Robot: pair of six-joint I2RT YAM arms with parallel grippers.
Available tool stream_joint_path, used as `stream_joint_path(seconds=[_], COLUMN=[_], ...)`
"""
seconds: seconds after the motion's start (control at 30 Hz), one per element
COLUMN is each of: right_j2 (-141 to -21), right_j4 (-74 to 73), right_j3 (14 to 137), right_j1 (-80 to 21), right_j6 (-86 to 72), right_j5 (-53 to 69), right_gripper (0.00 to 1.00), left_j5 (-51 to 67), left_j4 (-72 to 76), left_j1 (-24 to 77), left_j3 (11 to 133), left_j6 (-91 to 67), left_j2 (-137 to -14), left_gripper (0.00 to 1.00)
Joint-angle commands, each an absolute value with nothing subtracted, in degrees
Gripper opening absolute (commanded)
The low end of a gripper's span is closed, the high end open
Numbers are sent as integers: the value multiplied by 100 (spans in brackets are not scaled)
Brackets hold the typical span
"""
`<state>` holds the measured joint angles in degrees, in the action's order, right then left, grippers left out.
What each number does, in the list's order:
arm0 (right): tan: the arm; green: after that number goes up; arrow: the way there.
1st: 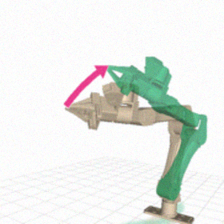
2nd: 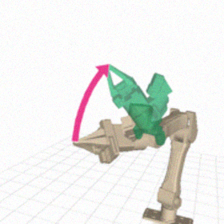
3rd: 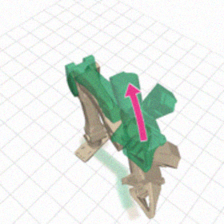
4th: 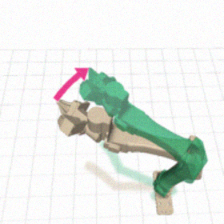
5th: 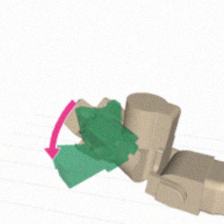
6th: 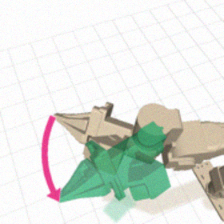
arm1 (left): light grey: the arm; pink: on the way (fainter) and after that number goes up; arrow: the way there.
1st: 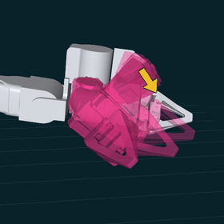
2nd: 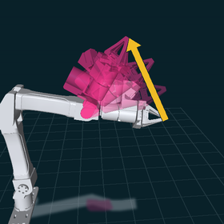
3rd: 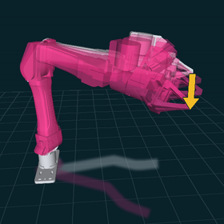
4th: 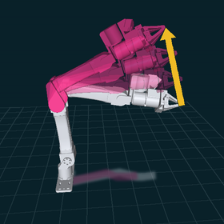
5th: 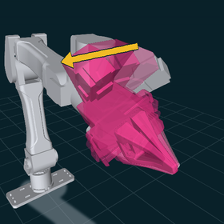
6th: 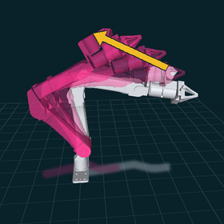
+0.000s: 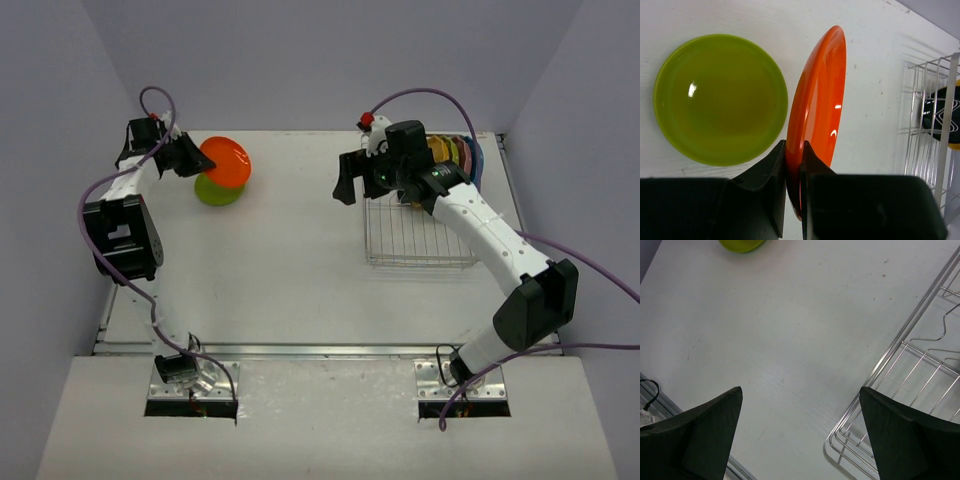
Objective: Unload the plates from the dish rack
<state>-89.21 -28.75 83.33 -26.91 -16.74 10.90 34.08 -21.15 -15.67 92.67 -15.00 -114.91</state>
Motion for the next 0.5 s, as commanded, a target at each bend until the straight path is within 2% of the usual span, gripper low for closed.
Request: stream_joint_path(seconds=[0.0,0.47], right_j2=[-8759,-8912], right_j4=[-2703,-2751], right_j3=[8257,8341], right_j1=[-2601,-2540], right_j6=[-1670,-1749], right_j5=[1068,1266], right_gripper=[99,99], left_j5=[3494,3297], left_j4=[-1986,-2056], left_j1=[-1679,-1882], left_j3=[9705,9879], left_j6=[-1770,-1679], left_j2=[-11873,-12446], left_gripper=[0,1])
